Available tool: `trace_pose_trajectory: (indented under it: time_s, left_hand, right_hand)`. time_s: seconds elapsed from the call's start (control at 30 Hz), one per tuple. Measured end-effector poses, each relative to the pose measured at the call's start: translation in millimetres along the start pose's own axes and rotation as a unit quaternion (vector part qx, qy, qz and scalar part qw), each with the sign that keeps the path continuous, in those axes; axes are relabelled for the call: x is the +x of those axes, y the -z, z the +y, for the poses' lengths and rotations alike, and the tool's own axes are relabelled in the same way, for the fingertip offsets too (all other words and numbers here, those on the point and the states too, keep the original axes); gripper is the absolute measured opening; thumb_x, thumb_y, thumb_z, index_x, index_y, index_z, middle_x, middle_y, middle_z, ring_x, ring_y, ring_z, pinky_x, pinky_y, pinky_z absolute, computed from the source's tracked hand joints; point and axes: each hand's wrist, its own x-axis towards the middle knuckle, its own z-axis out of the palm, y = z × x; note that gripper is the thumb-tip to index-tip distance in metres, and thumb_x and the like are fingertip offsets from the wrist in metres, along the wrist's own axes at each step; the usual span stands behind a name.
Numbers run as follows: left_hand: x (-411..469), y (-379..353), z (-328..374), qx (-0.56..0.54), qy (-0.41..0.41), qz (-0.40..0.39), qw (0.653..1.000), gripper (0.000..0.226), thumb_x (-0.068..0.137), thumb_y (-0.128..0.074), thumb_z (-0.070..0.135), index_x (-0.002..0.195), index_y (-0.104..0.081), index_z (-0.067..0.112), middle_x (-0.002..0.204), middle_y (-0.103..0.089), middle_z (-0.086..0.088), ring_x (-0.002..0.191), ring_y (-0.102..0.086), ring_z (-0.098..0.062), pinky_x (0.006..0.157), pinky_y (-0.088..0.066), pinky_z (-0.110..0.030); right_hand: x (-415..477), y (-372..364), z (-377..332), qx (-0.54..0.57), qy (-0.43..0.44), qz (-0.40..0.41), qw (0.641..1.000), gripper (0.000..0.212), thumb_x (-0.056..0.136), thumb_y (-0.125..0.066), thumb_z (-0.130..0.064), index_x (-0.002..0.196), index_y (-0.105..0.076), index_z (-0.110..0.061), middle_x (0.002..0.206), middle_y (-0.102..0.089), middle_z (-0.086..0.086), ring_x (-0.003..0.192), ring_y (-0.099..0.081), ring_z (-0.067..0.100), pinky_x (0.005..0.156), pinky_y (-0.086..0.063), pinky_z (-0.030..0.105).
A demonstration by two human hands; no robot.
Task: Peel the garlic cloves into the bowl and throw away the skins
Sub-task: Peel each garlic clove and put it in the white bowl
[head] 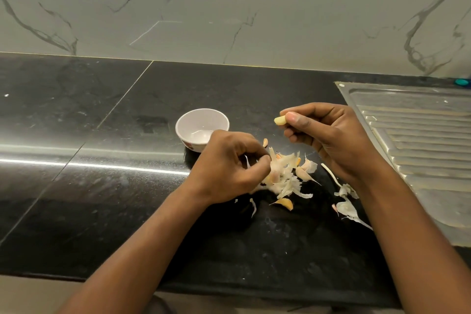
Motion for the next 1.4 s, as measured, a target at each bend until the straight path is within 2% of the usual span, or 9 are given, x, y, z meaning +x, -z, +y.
trace_pose_trajectory:
  time_s: [0.13, 0.33, 0.53, 0.8, 0.9, 1.0, 1.1, 1.27, 1.4]
  left_hand:
    - [0, 3, 2, 0.013, -0.019, -0.003, 1.000, 0.003, 0.086, -0.082, 0.012, 0.084, -0.084, 0.014, 0.080, -0.077, 0.008, 0.067, -0.072, -0.011, 0.059, -0.048, -0.014]
    - [-4, 6, 9, 0.034, -0.020, 0.009, 0.999, 0.027, 0.091, -0.077, 0.030, 0.067, -0.074, 0.019, 0.062, -0.068, 0.011, 0.055, -0.064, -0.011, 0.053, -0.049, -0.030]
    - [-7, 8, 13, 0.105, -0.039, -0.043, 0.993, 0.022, 0.082, -0.071, 0.027, 0.062, -0.067, 0.020, 0.055, -0.061, 0.008, 0.049, -0.056, -0.011, 0.051, -0.045, -0.034]
    - [-7, 7, 8, 0.125, -0.044, -0.082, 0.988, 0.021, 0.082, -0.066, 0.030, 0.065, -0.071, 0.019, 0.057, -0.064, 0.004, 0.049, -0.057, -0.014, 0.053, -0.047, -0.037]
    - [-6, 7, 6, 0.124, -0.027, -0.033, 0.991, 0.023, 0.082, -0.063, 0.030, 0.066, -0.072, 0.017, 0.057, -0.065, 0.004, 0.049, -0.060, -0.015, 0.052, -0.047, -0.036]
    - [-3, 8, 3, 0.107, 0.005, 0.082, 0.991, 0.022, 0.086, -0.066, 0.024, 0.065, -0.070, 0.018, 0.052, -0.059, 0.008, 0.046, -0.055, -0.013, 0.049, -0.043, -0.028]
    - [-1, 8, 0, 0.096, 0.024, 0.153, 0.983, 0.023, 0.089, -0.068, 0.018, 0.066, -0.070, 0.018, 0.052, -0.057, 0.010, 0.044, -0.052, -0.012, 0.048, -0.037, -0.023]
    - [-1, 6, -1, 0.111, 0.022, 0.148, 0.983, 0.022, 0.090, -0.067, 0.018, 0.068, -0.073, 0.017, 0.055, -0.060, 0.012, 0.047, -0.056, -0.011, 0.048, -0.043, -0.026]
    - [-1, 4, 1, 0.119, 0.024, 0.142, 0.982, 0.022, 0.090, -0.068, 0.018, 0.069, -0.073, 0.016, 0.056, -0.063, 0.010, 0.049, -0.059, -0.013, 0.051, -0.050, -0.033]
  right_hand:
    - [9, -10, -10, -0.044, 0.004, -0.018, 0.999, 0.026, 0.086, -0.081, -0.019, 0.107, -0.081, -0.005, 0.097, -0.081, 0.016, 0.081, -0.075, 0.020, 0.078, -0.062, 0.029]
    - [45, -48, -33, -0.216, 0.018, -0.114, 0.969, 0.013, 0.090, -0.086, -0.019, 0.102, -0.085, -0.013, 0.091, -0.082, 0.006, 0.080, -0.072, 0.013, 0.076, -0.061, 0.027]
    - [82, -88, -18, -0.383, 0.034, -0.169, 0.907, 0.009, 0.088, -0.089, -0.022, 0.097, -0.086, -0.020, 0.088, -0.082, -0.005, 0.085, -0.078, 0.012, 0.084, -0.065, 0.031]
    - [90, -94, -14, -0.405, 0.053, -0.169, 0.897, 0.010, 0.090, -0.087, -0.021, 0.100, -0.087, -0.019, 0.096, -0.082, -0.011, 0.088, -0.076, 0.001, 0.083, -0.062, 0.019]
    - [84, -72, -27, -0.391, 0.066, -0.142, 0.907, 0.009, 0.090, -0.087, -0.024, 0.099, -0.087, -0.021, 0.093, -0.082, -0.011, 0.089, -0.077, 0.003, 0.081, -0.061, 0.018]
    - [72, -39, -31, -0.394, 0.046, -0.110, 0.911, 0.008, 0.090, -0.087, -0.025, 0.097, -0.086, -0.021, 0.090, -0.082, -0.008, 0.084, -0.077, 0.006, 0.080, -0.063, 0.024]
    - [60, -22, -15, -0.445, -0.006, -0.068, 0.893, 0.007, 0.089, -0.087, -0.029, 0.091, -0.085, -0.023, 0.081, -0.079, -0.006, 0.076, -0.074, 0.004, 0.073, -0.061, 0.028]
    - [51, -25, 11, -0.527, -0.102, -0.062, 0.842, 0.028, 0.085, -0.086, -0.049, 0.083, -0.079, -0.022, 0.077, -0.076, -0.006, 0.073, -0.072, 0.008, 0.060, -0.053, 0.024]
    - [52, -24, 12, -0.529, -0.106, -0.075, 0.839, 0.016, 0.087, -0.088, -0.039, 0.084, -0.081, -0.025, 0.080, -0.077, -0.007, 0.075, -0.074, 0.008, 0.064, -0.058, 0.025]
